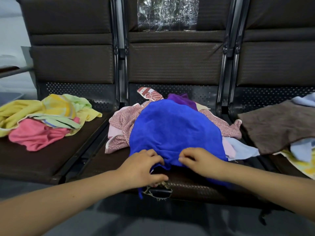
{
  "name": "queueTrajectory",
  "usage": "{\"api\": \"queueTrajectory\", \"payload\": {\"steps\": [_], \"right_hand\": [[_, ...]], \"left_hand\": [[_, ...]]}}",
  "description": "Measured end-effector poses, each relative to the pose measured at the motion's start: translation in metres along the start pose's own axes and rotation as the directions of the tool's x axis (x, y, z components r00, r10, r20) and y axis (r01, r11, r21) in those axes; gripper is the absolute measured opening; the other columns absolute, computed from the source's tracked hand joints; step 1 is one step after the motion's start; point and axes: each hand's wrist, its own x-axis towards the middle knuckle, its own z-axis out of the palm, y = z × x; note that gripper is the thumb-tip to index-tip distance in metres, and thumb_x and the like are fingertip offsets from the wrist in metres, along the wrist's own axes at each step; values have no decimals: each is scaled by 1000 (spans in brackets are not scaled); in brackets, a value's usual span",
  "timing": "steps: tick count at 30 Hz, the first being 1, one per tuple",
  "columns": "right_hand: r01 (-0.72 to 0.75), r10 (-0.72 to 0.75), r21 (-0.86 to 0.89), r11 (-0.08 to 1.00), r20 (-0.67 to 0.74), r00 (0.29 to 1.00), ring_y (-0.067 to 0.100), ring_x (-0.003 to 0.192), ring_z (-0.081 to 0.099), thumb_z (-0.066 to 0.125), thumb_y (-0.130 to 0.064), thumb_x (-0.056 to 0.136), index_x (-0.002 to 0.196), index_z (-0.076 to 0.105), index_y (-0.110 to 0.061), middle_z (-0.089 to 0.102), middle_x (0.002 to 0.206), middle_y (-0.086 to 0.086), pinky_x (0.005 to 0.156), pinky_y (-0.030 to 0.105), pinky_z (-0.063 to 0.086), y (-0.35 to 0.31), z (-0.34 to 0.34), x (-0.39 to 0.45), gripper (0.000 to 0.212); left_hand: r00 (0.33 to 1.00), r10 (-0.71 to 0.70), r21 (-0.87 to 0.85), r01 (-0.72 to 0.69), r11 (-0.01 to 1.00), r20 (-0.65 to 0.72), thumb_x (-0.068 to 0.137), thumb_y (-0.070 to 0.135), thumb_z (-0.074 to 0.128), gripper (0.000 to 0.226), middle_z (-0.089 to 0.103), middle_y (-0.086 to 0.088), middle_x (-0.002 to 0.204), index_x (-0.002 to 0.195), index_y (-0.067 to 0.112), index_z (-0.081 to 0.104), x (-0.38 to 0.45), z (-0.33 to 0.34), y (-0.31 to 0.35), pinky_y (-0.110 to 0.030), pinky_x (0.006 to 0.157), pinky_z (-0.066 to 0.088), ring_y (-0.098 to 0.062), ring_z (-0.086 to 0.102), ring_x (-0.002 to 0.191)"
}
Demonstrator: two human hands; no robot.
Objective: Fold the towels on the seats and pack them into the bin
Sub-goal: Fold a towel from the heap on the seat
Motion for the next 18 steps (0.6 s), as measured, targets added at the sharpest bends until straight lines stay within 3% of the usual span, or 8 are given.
{"api": "queueTrajectory", "payload": {"steps": [3, 7, 10, 12, 15, 18], "right_hand": [[-131, 141, 225, 966, -29, 990, -1, 64, 41, 45, -16, 101, 69, 46, -19, 45, 69, -8, 75, 23, 38, 2, -19, 10, 32], [-120, 112, 275, 954, 44, 993, 4, 62, 35, 55, -25, 97, 68, 51, -18, 41, 63, -9, 63, 22, 32, 8, -49, 13, 30], [-149, 123, 239, 959, 122, 985, 9, 66, 39, 66, -27, 89, 69, 61, -13, 46, 67, -2, 63, 25, 30, 17, -75, 13, 25], [-184, 162, 264, 947, 101, 982, 8, 69, 48, 67, -25, 89, 75, 67, -10, 55, 71, -3, 68, 25, 37, 26, -89, 13, 21], [-260, 283, 369, 892, -8, 959, 7, 79, 66, 66, -25, 90, 86, 74, -15, 72, 83, -6, 73, 25, 51, 42, -100, 17, 14], [-307, 444, 563, 768, -121, 888, 21, 93, 68, 63, -25, 92, 106, 70, -8, 73, 101, 7, 86, 42, 52, 54, -102, 21, 24]], "left_hand": [[998, 31, -78, -35, 996, -55, 84, 55, 35, 46, 60, 11, 110, 108, 29, 64, 2, -2, -7, -27, 85, 44, -11, 55, 103], [982, -123, -393, 59, 917, -141, 89, 35, 43, 34, 65, 4, 92, 98, 11, 66, 10, -16, -18, -28, 81, 43, -8, 58, 88], [936, -306, -467, 195, 863, -175, 97, 9, 47, 20, 65, -1, 103, 104, 12, 66, 19, -38, -38, -26, 89, 41, -16, 58, 99], [925, -343, -475, 232, 849, -162, 96, 0, 43, 30, 65, -1, 101, 94, 22, 64, 24, -54, -51, -25, 84, 40, -19, 57, 102], [910, -385, -381, 304, 873, -154, 96, 5, 43, 31, 62, 7, 90, 83, 26, 61, 32, -71, -60, -23, 68, 37, -13, 55, 91], [873, -423, -251, 364, 897, -244, 97, 23, 49, 27, 59, 1, 73, 75, 11, 60, 41, -76, -60, -26, 56, 32, -19, 54, 75]]}}
